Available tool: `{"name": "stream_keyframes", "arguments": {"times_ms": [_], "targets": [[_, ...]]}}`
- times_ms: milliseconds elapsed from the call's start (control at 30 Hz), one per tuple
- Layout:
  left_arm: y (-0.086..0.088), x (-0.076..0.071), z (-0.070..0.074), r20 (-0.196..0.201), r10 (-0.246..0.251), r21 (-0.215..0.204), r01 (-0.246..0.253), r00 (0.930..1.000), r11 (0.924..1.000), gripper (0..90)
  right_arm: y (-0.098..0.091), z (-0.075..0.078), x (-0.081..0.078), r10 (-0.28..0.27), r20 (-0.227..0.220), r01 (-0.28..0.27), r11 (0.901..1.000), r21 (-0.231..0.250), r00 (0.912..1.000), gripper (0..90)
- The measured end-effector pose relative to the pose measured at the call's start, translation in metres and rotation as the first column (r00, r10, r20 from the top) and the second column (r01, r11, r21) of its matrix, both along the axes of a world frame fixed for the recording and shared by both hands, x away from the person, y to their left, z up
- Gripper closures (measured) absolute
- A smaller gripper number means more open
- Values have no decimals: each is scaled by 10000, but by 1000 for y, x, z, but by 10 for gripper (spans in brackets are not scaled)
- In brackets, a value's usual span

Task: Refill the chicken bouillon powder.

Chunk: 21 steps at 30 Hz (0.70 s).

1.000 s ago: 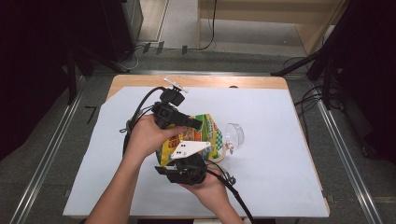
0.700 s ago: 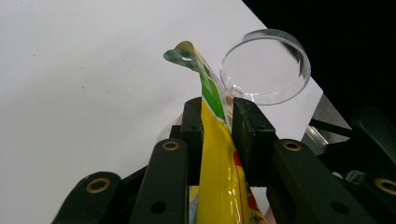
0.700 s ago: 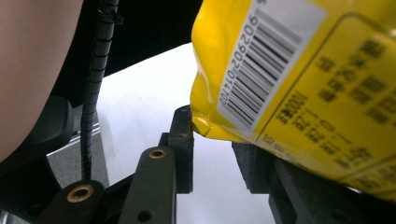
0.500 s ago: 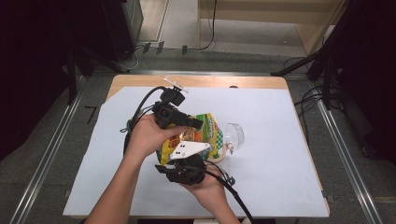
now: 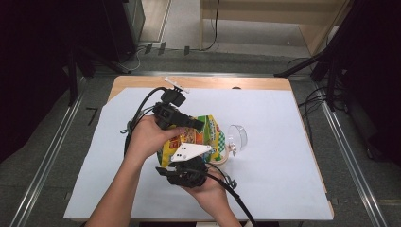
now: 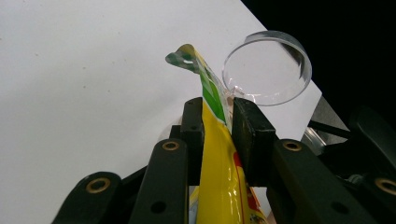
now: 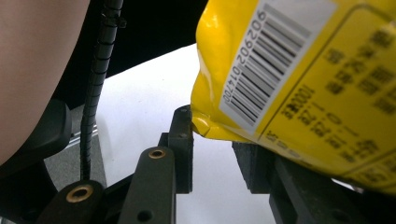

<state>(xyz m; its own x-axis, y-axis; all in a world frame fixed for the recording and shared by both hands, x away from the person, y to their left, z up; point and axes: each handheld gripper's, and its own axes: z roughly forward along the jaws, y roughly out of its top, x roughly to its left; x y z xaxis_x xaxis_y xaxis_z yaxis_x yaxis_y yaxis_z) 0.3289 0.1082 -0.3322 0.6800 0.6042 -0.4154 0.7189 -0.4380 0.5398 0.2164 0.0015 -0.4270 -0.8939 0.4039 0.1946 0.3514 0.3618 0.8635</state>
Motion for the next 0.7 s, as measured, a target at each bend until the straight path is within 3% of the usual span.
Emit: {"name": "stream_keyframes", "arguments": {"times_ms": [700], "targets": [[0, -3, 4, 66, 10, -5, -10, 10000, 10000, 748, 4, 1, -6, -424, -87, 426, 9988, 229, 9991, 685]]}}
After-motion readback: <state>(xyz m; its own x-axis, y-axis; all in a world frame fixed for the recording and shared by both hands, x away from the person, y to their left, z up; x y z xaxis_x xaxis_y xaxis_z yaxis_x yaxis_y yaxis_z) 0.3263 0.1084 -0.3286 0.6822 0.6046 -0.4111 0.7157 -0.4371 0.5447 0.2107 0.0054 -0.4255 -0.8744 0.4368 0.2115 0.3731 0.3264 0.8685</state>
